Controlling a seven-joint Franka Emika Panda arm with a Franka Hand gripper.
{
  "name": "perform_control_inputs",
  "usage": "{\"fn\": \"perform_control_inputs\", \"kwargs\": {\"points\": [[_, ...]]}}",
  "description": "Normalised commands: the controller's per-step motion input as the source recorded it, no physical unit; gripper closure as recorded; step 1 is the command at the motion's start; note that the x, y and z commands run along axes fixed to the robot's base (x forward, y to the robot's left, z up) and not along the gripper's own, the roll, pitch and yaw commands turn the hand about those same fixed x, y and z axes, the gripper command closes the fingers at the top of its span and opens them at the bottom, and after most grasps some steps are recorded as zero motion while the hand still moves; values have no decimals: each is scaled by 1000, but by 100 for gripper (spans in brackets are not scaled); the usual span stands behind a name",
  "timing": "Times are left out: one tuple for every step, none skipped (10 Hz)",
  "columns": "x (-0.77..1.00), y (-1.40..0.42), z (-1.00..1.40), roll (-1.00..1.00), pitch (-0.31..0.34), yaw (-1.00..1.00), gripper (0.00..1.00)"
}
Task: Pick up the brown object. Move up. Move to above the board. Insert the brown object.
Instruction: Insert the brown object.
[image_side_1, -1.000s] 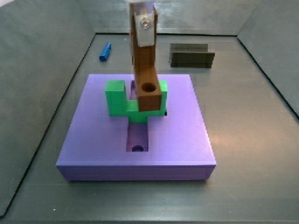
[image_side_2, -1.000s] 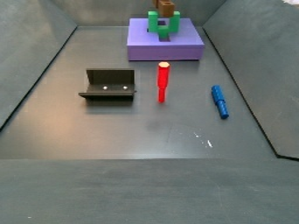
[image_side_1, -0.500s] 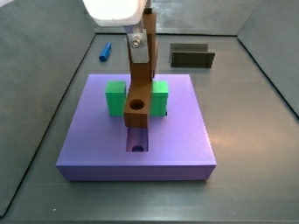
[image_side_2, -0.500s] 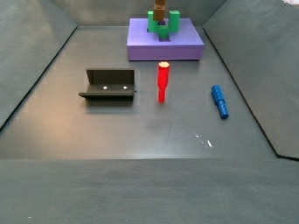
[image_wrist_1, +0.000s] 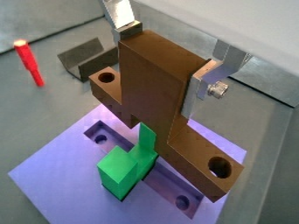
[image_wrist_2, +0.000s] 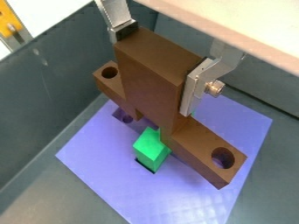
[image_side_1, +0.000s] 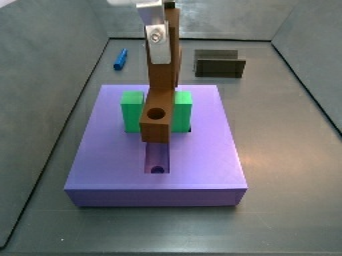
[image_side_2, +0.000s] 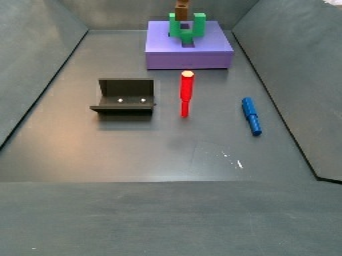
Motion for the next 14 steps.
{"fn": "perform_control_inputs", "kwargs": {"points": [[-77, 163, 0, -423, 0, 0, 100], [-71, 140, -43, -374, 0, 0, 100], [-63, 57, -80, -130, -21, 63, 100], [-9, -74, -54, 0, -33, 297, 100], [0, -37, -91, 73, 0, 397, 100], [0, -63, -120, 140, 0, 434, 100], [0, 0, -123, 286, 16, 386, 100], [0, 0, -66, 311, 40, 240, 100], [-9, 0, 0, 264, 17, 17, 100], [-106, -46, 0, 151, 0, 0, 100], [-103, -106, 0, 60, 0, 26, 100], [-163, -31, 0, 17, -20, 40, 100], [-271, 29, -40, -9, -69, 77, 100], [-154, 0, -51, 0, -41, 120, 100]]}}
